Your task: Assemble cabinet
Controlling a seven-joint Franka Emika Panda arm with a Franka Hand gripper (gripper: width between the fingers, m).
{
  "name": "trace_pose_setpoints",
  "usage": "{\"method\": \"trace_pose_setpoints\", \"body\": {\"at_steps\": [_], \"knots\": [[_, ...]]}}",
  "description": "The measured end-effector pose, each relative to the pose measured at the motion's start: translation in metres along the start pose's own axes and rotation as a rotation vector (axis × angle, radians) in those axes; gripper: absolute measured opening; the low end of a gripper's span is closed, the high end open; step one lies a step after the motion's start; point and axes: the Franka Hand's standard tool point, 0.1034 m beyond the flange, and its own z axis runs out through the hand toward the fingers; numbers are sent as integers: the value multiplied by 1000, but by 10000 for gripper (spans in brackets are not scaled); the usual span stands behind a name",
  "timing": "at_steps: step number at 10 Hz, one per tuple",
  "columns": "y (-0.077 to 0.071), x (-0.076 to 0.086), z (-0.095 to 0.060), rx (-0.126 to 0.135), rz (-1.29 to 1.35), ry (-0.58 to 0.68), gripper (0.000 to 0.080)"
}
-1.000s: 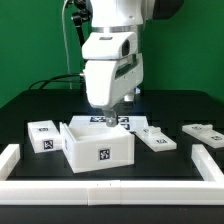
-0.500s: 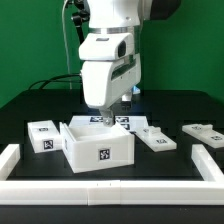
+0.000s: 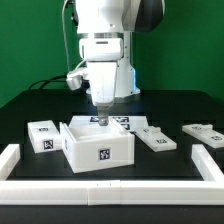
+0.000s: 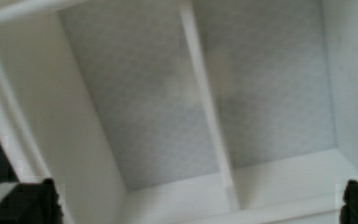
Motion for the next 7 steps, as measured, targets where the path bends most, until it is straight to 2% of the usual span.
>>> {"method": "trace_pose_setpoints", "body": {"at_steps": [3,4,5,6,7], "knots": [[-1,-1,1,2,1,0,798],[-5,-4,3,-14,-150,-7,798],[-13,-2,6,-4,-191,-10,798],[-19,0,9,-6,-217,-14,798],[-18,-2,9,-4,-207,-15,798]]}}
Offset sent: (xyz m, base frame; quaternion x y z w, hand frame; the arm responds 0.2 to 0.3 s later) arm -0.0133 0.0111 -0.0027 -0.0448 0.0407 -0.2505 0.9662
